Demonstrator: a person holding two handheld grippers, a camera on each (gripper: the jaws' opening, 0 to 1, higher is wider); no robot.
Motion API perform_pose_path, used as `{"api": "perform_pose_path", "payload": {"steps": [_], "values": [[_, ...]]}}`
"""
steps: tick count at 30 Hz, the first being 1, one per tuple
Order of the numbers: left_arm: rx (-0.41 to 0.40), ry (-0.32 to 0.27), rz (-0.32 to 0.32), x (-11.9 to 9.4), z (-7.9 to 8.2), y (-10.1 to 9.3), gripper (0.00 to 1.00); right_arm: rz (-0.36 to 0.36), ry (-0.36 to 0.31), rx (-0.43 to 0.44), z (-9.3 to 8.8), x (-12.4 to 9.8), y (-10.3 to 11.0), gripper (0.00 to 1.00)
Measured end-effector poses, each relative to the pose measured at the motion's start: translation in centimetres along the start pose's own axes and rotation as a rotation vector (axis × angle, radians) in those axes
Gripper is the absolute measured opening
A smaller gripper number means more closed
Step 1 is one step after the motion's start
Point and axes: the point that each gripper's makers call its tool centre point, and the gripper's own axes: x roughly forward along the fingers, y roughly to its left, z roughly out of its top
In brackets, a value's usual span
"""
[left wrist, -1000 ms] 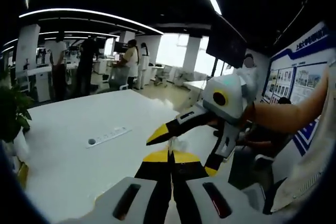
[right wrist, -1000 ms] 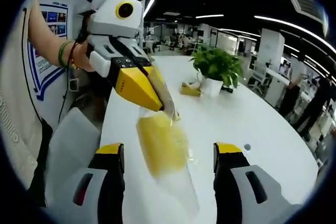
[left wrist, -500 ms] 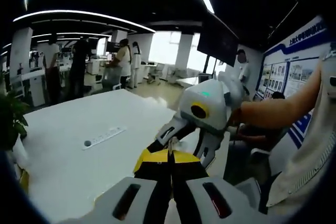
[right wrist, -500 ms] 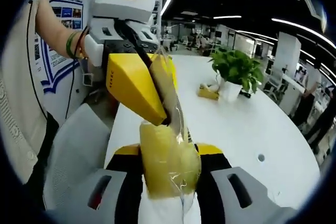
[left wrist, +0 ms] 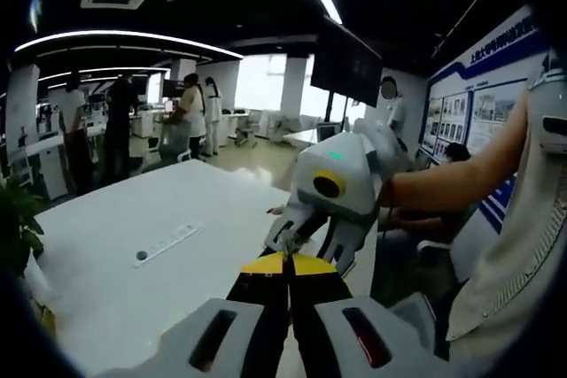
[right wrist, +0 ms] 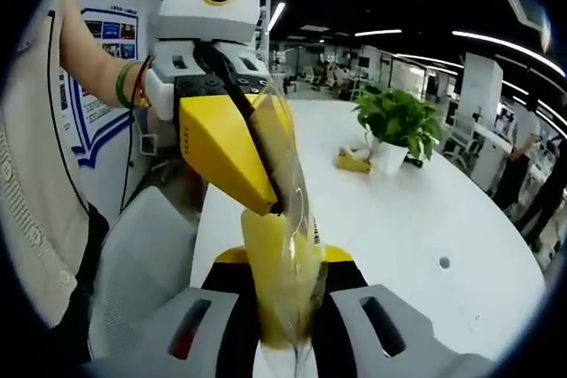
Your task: Compare the silicone blocks by pressing each to a similar depth, holding the contact briefly, and releasing to observe deformation and rebound differences across the visible hardness samples.
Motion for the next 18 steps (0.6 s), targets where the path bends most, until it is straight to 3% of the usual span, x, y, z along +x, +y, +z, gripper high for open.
{"api": "perform_pose_path", "payload": {"steps": [18], "values": [[0.056, -0.016, -0.007, 0.15, 0.54, -0.44, 0.00, -0.011, -0.005, 0.014, 0.17, -0.80, 0.37, 0.11]]}}
